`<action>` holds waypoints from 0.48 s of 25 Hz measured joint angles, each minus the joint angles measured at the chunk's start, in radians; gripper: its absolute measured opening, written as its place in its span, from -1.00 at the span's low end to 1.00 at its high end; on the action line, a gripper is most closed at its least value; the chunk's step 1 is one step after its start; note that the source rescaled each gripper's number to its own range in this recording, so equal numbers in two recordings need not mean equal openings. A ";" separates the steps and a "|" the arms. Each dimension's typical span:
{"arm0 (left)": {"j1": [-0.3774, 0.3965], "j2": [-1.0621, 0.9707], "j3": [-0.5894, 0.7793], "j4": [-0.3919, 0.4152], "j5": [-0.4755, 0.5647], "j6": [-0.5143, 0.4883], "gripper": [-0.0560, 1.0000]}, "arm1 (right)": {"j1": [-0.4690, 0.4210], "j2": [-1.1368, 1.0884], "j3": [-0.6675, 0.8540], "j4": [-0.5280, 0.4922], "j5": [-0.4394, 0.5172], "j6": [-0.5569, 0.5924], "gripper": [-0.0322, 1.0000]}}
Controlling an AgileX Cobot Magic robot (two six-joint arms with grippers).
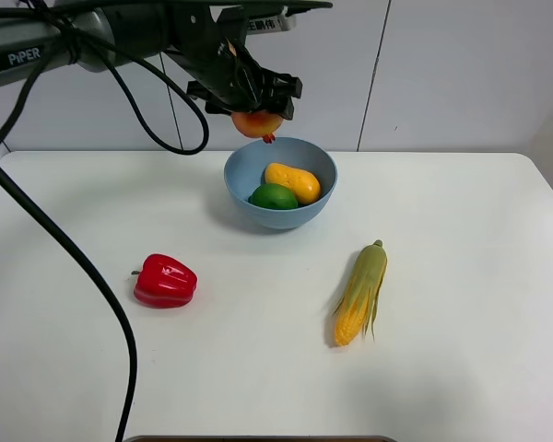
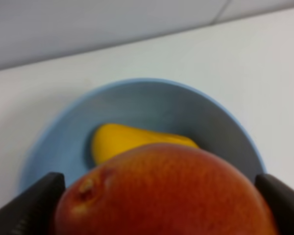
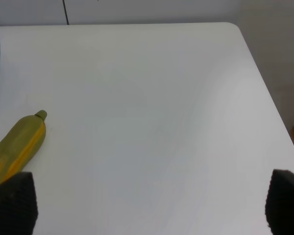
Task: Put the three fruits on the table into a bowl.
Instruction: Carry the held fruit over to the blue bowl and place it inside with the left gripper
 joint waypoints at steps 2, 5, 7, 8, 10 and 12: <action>-0.011 0.031 0.000 -0.002 -0.006 0.000 -0.88 | 0.000 0.000 0.000 0.000 0.000 0.000 0.86; -0.015 0.070 0.000 -0.002 -0.014 0.000 -0.88 | 0.000 0.000 0.000 0.000 0.000 0.000 0.86; -0.015 0.094 0.000 -0.002 -0.022 0.005 -0.88 | 0.000 0.000 0.000 0.000 0.000 0.000 0.86; -0.015 0.108 0.000 -0.002 -0.023 0.011 -0.88 | 0.000 0.000 0.000 0.000 0.000 0.000 0.86; -0.015 0.132 0.000 -0.002 -0.025 0.022 -0.88 | 0.000 0.000 0.000 0.000 0.000 0.000 0.86; -0.015 0.147 0.000 -0.002 -0.029 0.027 -0.88 | 0.000 0.000 0.000 0.000 0.000 0.000 0.86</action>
